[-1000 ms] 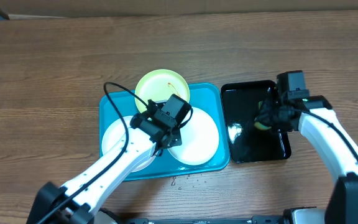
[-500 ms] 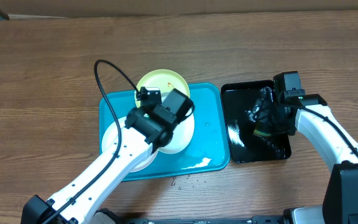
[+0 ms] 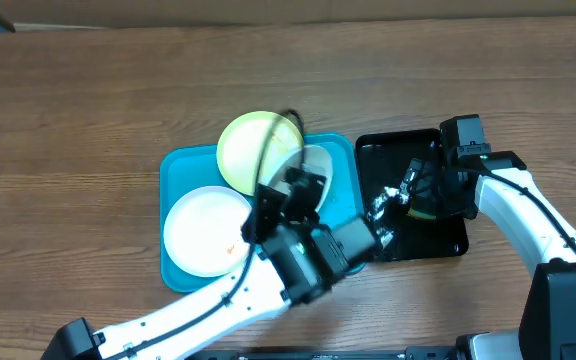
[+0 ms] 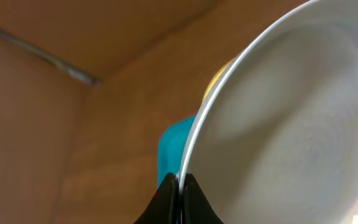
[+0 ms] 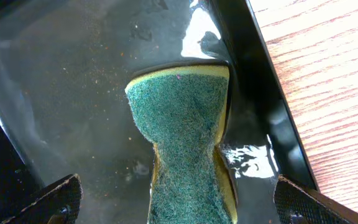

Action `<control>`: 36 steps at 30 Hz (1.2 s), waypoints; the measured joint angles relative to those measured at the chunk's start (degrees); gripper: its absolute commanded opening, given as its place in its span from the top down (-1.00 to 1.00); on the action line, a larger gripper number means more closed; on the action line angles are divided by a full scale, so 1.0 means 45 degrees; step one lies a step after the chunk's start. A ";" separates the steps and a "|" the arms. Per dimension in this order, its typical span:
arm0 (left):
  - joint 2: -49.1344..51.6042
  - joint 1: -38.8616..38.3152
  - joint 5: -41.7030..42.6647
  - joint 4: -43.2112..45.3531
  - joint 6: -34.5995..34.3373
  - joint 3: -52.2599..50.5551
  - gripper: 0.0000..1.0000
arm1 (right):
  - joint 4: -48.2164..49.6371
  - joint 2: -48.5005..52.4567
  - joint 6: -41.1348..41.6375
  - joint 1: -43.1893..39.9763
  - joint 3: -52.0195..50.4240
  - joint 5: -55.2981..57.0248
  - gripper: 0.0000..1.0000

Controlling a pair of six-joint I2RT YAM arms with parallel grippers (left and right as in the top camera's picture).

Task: Clean dirty plates on tray and stack at the side
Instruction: 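Lift the white plate with the left gripper and tilt it upward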

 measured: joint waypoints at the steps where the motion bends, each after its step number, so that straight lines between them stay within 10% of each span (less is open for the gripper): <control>1: 0.0000 -0.0301 -0.0408 -0.0058 0.0000 0.0000 0.92 | -0.0005 0.0000 -0.0005 0.0000 0.0000 -0.0005 -1.00; 16: 0.0000 -0.2011 -0.4245 -0.0554 0.0408 0.0005 0.92 | -0.0005 0.0000 0.0000 -0.0005 0.0000 -0.0005 -1.00; 36: 0.0000 -0.2021 -0.4522 -0.0534 0.0661 0.0005 0.92 | -0.0005 0.0000 0.0000 0.0000 0.0000 -0.0005 -1.00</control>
